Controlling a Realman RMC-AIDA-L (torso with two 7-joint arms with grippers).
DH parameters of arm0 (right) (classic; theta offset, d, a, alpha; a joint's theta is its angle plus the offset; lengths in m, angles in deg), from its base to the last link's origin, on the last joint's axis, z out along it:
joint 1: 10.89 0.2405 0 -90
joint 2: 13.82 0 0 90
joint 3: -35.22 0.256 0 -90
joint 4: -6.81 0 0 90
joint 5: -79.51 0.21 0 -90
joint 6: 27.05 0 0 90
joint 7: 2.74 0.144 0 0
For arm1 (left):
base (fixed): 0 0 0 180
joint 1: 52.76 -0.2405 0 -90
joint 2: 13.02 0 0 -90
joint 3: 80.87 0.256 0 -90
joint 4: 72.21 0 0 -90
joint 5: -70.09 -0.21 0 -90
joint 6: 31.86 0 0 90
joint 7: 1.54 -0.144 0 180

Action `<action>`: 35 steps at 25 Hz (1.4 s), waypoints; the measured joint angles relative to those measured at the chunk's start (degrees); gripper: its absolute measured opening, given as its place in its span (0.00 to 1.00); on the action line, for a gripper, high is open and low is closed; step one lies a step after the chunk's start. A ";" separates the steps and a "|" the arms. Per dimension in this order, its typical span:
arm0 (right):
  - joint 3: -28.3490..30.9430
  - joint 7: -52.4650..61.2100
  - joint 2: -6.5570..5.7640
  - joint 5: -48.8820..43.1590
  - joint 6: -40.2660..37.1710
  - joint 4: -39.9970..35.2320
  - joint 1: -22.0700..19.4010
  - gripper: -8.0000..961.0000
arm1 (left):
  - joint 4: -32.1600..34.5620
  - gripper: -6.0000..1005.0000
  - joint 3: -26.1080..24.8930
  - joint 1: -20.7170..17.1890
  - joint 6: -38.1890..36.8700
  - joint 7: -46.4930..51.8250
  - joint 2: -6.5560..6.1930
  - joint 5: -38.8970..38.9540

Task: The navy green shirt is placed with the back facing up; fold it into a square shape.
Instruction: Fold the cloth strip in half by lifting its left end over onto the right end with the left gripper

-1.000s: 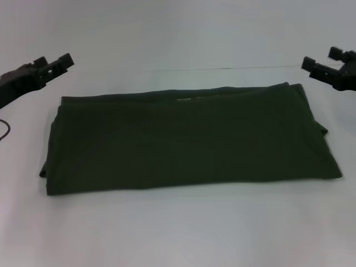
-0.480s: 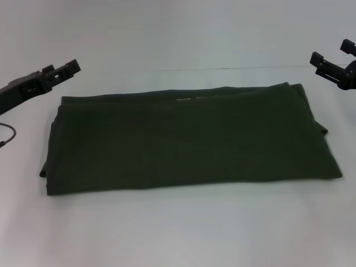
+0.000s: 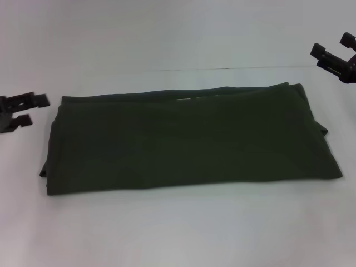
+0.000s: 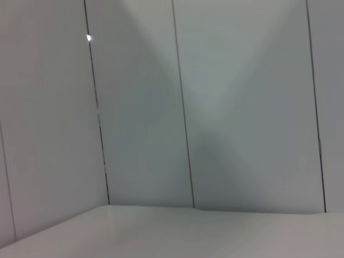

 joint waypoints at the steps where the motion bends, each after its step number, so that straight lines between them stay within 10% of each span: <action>1: 0.01 0.25 -0.02 0.04 0.10 0.00 0.08 0.96 | 0.17 0.87 -1.27 0.03 -1.64 0.50 -0.32 -1.05; 35: -1.50 2.31 0.30 -0.47 2.90 -0.02 1.01 0.96 | -8.76 0.87 -3.44 -0.86 0.65 1.77 -0.33 -14.89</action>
